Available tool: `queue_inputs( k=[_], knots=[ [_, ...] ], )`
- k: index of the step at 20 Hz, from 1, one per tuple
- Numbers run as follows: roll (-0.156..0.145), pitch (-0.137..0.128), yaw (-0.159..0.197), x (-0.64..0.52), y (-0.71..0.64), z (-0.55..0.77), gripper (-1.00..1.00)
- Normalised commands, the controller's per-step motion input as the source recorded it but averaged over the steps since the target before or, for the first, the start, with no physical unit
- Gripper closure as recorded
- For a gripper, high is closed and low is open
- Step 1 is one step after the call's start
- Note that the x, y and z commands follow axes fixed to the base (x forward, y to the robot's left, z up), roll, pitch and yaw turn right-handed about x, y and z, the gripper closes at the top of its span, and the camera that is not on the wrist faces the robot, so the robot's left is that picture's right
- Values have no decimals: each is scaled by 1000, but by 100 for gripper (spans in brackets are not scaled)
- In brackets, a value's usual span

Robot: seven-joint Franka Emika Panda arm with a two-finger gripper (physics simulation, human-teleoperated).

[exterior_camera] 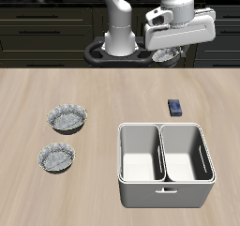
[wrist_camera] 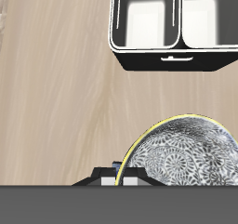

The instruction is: Place the smallest bowl in the left side of the drainer and place the largest bowl in the right side

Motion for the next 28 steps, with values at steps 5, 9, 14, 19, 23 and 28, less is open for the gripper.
queue_inputs(
  k=[5,9,14,19,23,28],
  knots=[
    [-52,-27,-2,322,-51,139,100],
    [-82,-32,-10,322,-59,118,100],
    [-81,-23,-26,289,-62,117,100],
    [-68,-29,-18,266,-50,149,100],
    [-42,-9,-38,203,11,148,100],
    [-22,3,-29,223,61,118,100]
  ],
)
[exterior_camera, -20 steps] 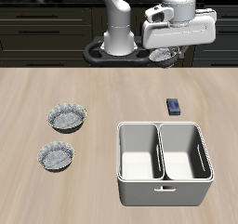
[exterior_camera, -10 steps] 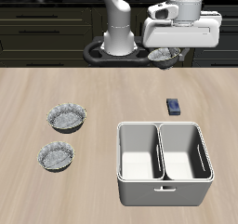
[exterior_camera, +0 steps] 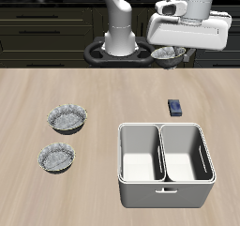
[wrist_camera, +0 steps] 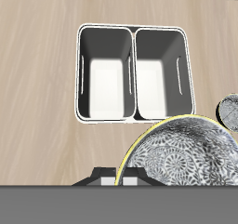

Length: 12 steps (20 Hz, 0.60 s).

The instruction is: Place the smallest bowl in the left side of the drainer and place the largest bowl in the right side

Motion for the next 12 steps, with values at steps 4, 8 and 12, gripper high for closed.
queue_inputs(
  k=[4,8,12],
  knots=[
    [-24,8,-39,237,105,110,100],
    [-5,-7,2,257,167,100,100],
    [27,16,-28,239,174,53,100]
  ],
)
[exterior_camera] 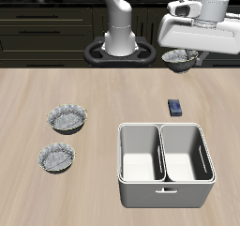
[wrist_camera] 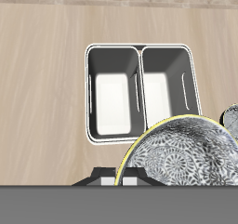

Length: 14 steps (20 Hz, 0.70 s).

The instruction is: Place the smallest bowl in the left side of the drainer and place the largest bowl in the right side

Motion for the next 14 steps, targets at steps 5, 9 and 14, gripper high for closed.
queue_inputs(
  k=[5,9,14],
  knots=[
    [3,15,-9,221,106,-15,100],
    [-22,12,-27,184,44,-45,100],
    [7,9,-1,293,177,-47,100]
  ],
)
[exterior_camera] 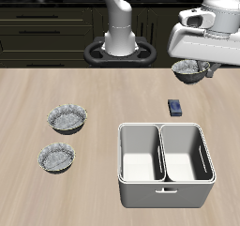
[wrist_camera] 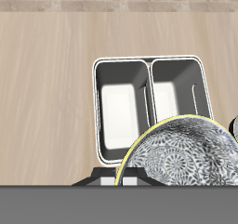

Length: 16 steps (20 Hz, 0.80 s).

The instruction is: Place the smallest bowl in the left side of the drainer and place the largest bowl in the right side

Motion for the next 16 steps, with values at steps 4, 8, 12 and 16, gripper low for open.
queue_inputs(
  k=[4,8,12,16],
  knots=[
    [23,17,10,146,179,-146,100],
    [19,23,-2,90,154,-180,100],
    [15,26,8,72,76,-177,100],
    [15,48,6,110,50,-335,100]
  ],
)
